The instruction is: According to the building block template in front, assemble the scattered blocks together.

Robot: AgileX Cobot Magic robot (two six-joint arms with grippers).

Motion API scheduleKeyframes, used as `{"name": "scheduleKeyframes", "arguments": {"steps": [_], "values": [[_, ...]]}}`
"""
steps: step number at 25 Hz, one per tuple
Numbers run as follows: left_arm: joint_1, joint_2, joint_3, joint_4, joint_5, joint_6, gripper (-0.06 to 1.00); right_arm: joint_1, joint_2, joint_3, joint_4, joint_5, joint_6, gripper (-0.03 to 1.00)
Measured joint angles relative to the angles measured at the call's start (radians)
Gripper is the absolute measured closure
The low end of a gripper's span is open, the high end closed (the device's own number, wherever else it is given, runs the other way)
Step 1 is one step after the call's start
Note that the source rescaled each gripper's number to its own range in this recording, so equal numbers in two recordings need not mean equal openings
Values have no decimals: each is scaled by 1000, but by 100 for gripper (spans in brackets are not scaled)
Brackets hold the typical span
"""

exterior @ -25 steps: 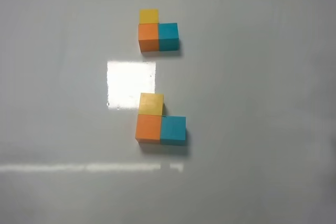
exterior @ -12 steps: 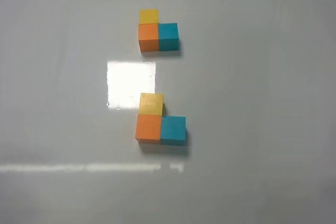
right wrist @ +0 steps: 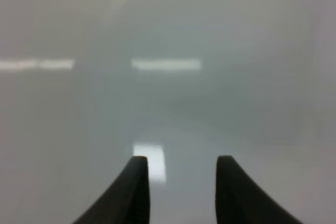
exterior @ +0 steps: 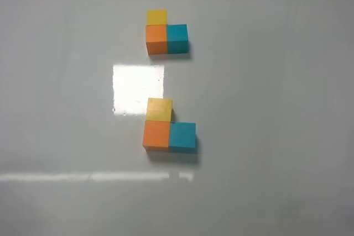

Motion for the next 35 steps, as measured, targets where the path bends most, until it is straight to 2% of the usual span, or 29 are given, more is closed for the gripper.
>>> {"name": "scheduleKeyframes", "arguments": {"steps": [4, 11, 14, 19, 24, 35], "values": [[0, 0, 0, 0, 0, 0, 2, 0, 0, -1, -8, -2, -53, 95], [0, 0, 0, 0, 0, 2, 2, 0, 0, 25, -63, -145, 11, 95], [0, 0, 0, 0, 0, 2, 2, 0, 0, 39, -62, -175, 5, 95], [0, 0, 0, 0, 0, 4, 2, -24, 0, 40, -74, -184, 26, 95], [0, 0, 0, 0, 0, 4, 2, -148, 0, 40, -87, -184, 38, 95], [0, 0, 0, 0, 0, 3, 2, -156, 0, 40, -89, -184, 42, 95]]}}
